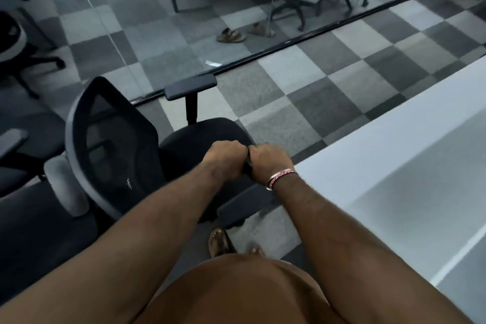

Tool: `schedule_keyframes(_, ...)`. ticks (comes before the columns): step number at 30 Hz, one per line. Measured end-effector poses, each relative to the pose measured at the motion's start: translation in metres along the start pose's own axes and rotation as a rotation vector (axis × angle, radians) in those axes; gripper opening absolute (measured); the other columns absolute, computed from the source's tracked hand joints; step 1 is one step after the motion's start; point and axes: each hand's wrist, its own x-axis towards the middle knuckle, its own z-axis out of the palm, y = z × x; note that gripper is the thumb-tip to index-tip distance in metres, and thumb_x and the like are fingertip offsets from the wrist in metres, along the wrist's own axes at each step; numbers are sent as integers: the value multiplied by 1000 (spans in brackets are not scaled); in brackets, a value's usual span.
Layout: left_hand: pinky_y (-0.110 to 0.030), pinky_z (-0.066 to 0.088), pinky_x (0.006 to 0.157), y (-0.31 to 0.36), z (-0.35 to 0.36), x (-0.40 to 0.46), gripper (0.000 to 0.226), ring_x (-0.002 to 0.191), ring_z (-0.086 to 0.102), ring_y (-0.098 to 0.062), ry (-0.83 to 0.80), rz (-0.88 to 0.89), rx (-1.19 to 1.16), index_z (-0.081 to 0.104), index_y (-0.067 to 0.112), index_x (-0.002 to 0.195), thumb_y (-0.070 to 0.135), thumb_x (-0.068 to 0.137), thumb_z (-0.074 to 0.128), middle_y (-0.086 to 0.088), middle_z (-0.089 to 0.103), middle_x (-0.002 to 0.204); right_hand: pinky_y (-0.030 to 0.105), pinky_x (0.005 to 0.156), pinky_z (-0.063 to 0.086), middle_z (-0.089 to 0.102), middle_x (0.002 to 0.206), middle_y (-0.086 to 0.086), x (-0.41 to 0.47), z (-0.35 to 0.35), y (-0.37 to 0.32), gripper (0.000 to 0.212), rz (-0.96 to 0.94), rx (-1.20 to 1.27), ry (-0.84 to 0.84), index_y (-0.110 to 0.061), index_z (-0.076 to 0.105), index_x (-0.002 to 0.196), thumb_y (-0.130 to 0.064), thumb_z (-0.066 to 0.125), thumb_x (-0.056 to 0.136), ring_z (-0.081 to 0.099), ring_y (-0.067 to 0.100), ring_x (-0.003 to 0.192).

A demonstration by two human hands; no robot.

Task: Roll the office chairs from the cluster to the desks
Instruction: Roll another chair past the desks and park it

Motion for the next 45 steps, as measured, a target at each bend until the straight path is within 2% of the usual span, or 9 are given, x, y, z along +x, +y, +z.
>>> schedule_keyframes(4, -35, 49, 68, -33, -10, 33, 22, 96, 72, -26, -5, 4, 3, 69, 22, 113, 29, 96, 58, 1, 72, 108, 36, 68, 48, 68, 103, 6, 46, -7, 2, 24, 10, 7, -14, -14, 61, 106, -32, 55, 92, 65, 28, 92)
schedule_keyframes(12, -38, 54, 72, -76, -33, 91, 24, 101, 71, -28, -27, 32, 55, 70, 20, 115, 21, 96, 57, -1, 71, 114, 33, 64, 39, 69, 103, 7, 116, -12, 14, 24, 41, 40, 26, -14, 63, 106, -32, 51, 95, 66, 28, 92)
schedule_keyframes(14, -36, 50, 70, -81, -38, 107, 23, 102, 71, -28, -38, 47, 69, 69, 20, 115, 21, 96, 56, -1, 71, 115, 32, 63, 39, 69, 102, 7, 128, -12, 20, 25, 56, 49, 20, -15, 64, 106, -34, 53, 94, 66, 28, 91)
schedule_keyframes(18, -34, 47, 69, -84, -50, 139, 22, 100, 71, -25, -14, 78, 62, 68, 21, 114, 23, 94, 57, 0, 70, 114, 36, 68, 49, 69, 102, 7, 150, -17, 40, 29, 102, 65, 7, -14, 64, 106, -38, 53, 93, 65, 29, 93)
schedule_keyframes(23, -38, 55, 77, -76, -71, 194, 24, 102, 70, -24, 6, 139, 81, 68, 23, 115, 25, 93, 59, 0, 69, 114, 37, 72, 49, 68, 106, 6, 175, -28, 84, 34, 156, 55, 18, -15, 63, 109, -43, 53, 92, 64, 29, 97)
schedule_keyframes(28, -42, 59, 81, -56, -98, 270, 22, 101, 70, -25, -16, 183, 122, 69, 22, 112, 26, 92, 61, -1, 71, 112, 36, 72, 47, 67, 108, 7, 206, -33, 150, 34, 217, 79, 34, -15, 62, 110, -43, 53, 92, 63, 30, 99)
schedule_keyframes(31, -39, 57, 77, -37, -119, 325, 23, 99, 70, -24, -19, 203, 175, 69, 22, 114, 26, 93, 63, 0, 70, 111, 37, 71, 48, 68, 106, 6, 229, -36, 202, 33, 244, 99, 47, -15, 63, 108, -43, 54, 92, 64, 29, 98)
schedule_keyframes(38, -38, 58, 73, 36, -181, 463, 20, 91, 67, -21, -32, 227, 279, 67, 20, 115, 23, 96, 64, 0, 68, 106, 38, 75, 54, 68, 104, 6, 278, -46, 349, 32, 355, 194, 86, -17, 65, 105, -44, 55, 92, 65, 29, 95)
schedule_keyframes(45, -39, 55, 76, 125, -208, 538, 25, 100, 69, -26, -52, 454, 408, 66, 20, 120, 27, 97, 61, -2, 69, 115, 37, 73, 52, 69, 103, 4, 256, -35, 443, 28, 593, 241, 107, -21, 66, 104, -42, 57, 89, 66, 28, 96)
